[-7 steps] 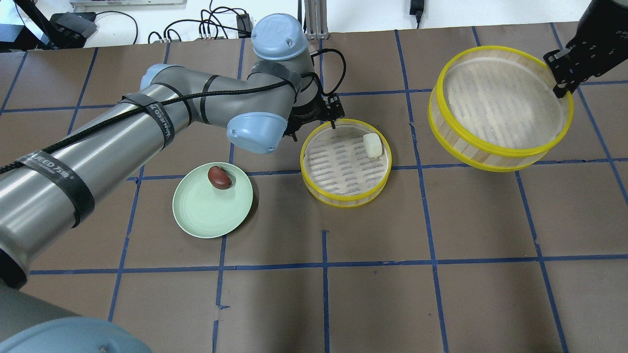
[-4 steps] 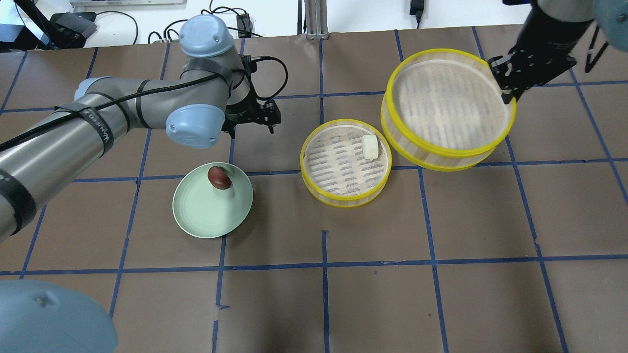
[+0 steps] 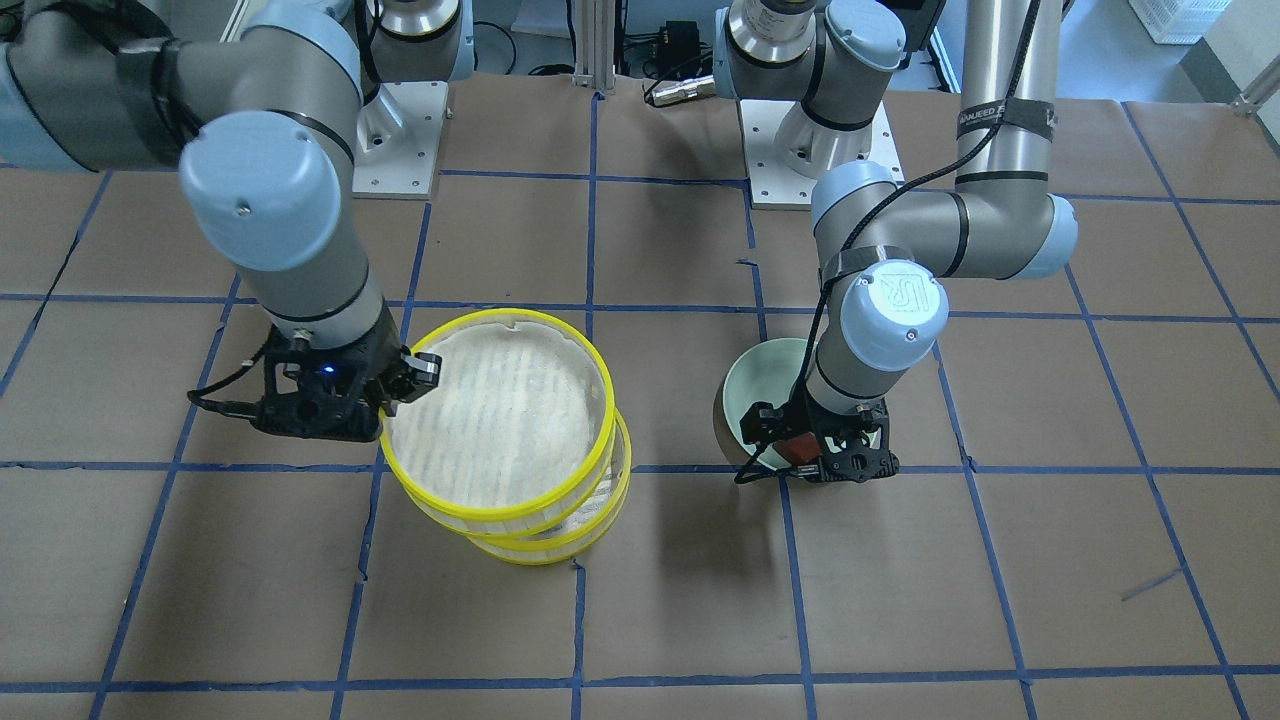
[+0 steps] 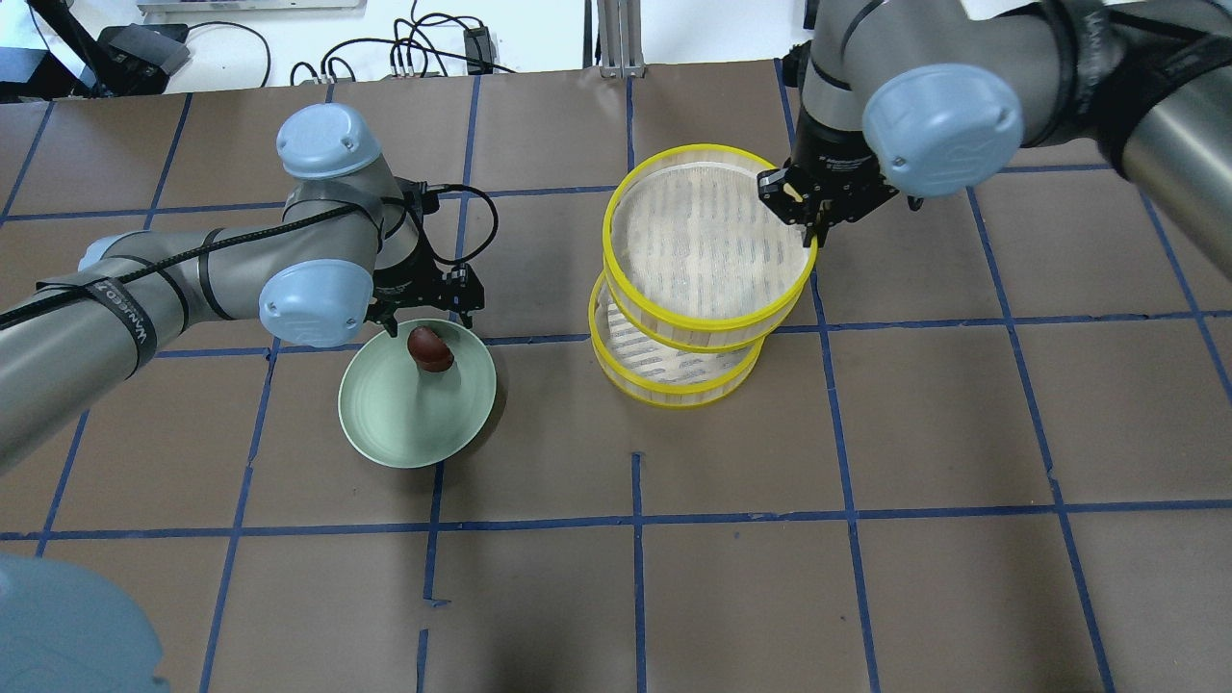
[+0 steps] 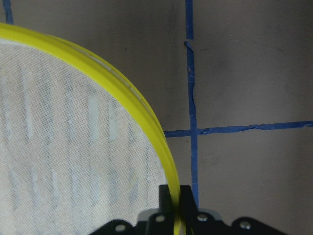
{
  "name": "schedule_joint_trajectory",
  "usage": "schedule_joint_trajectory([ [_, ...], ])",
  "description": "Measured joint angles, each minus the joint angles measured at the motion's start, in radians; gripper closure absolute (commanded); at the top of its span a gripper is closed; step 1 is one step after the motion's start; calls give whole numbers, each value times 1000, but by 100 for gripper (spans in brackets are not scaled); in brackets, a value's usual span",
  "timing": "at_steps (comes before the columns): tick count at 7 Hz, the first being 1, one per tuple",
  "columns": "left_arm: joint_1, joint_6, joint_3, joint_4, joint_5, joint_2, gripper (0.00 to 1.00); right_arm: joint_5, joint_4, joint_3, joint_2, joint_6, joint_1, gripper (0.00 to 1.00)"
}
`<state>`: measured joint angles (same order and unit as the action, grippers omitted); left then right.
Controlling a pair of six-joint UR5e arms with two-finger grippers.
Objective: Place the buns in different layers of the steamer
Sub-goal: 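Set top tier back on steamer with right gripper while left gripper returns to bowl, then grasp brown bun in the bowl with left gripper and lift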
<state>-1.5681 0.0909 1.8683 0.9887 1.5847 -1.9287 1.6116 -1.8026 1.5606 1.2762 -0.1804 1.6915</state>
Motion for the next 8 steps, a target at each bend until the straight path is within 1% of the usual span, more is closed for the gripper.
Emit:
schedule_joint_trajectory([
  [1,2,1,11,0,4,-6,0,0,-22,2,-35,-32,20,94],
  [2,3,1,17,-1,12,-10,7,3,-30,7,-54,-41,27,94],
  [3,3,2,24,-3,22,-13,18,8,-34,15,-65,-38,29,94],
  [4,3,2,32,-4,26,-14,50,11,-35,22,-71,-37,29,93],
  [5,3,3,39,-4,28,-14,89,13,-36,29,-77,-37,30,93],
  [6,3,6,41,-5,29,-14,100,13,-36,33,-79,-39,30,93],
  [8,3,1,23,-34,29,-9,100,10,-35,41,-82,-46,30,91],
])
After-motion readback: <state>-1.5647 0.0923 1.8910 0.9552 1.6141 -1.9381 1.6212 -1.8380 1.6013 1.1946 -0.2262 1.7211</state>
